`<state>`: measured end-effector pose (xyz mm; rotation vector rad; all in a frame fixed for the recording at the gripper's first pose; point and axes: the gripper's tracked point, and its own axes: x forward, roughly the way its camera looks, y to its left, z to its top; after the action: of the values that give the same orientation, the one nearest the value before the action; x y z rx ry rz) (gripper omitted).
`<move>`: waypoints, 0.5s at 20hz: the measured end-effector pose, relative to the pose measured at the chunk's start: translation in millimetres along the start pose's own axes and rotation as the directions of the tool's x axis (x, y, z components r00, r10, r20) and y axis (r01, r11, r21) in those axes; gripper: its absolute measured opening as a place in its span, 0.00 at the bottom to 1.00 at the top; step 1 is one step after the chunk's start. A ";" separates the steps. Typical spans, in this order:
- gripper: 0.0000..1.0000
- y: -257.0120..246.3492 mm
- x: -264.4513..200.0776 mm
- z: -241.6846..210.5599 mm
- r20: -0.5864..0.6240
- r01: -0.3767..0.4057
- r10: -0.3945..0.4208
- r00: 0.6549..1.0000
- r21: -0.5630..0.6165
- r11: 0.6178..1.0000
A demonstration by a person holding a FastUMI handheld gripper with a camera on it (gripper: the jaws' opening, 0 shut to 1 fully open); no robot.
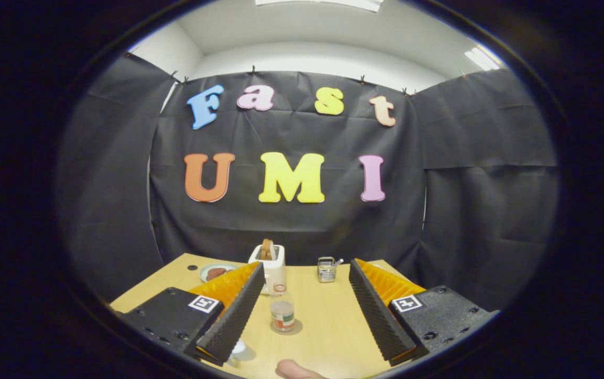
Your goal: Take the bottle from table, then pour the juice into the cup, finally place the bottle on the coaster
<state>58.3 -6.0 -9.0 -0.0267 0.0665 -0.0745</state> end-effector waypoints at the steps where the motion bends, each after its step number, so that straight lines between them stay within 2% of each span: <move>1: 1.00 -4.3 -8.9 3.3 -0.009 0.001 -0.001 1.000 -0.001 1.000; 4: 1.00 -10.7 -35.7 26.4 0.011 0.011 -0.011 1.000 -0.034 0.999; 10: 1.00 -17.0 -73.2 47.2 0.038 -0.001 0.000 0.999 0.019 1.000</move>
<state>-12.6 -16.3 43.3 -0.0095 0.0278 -0.0739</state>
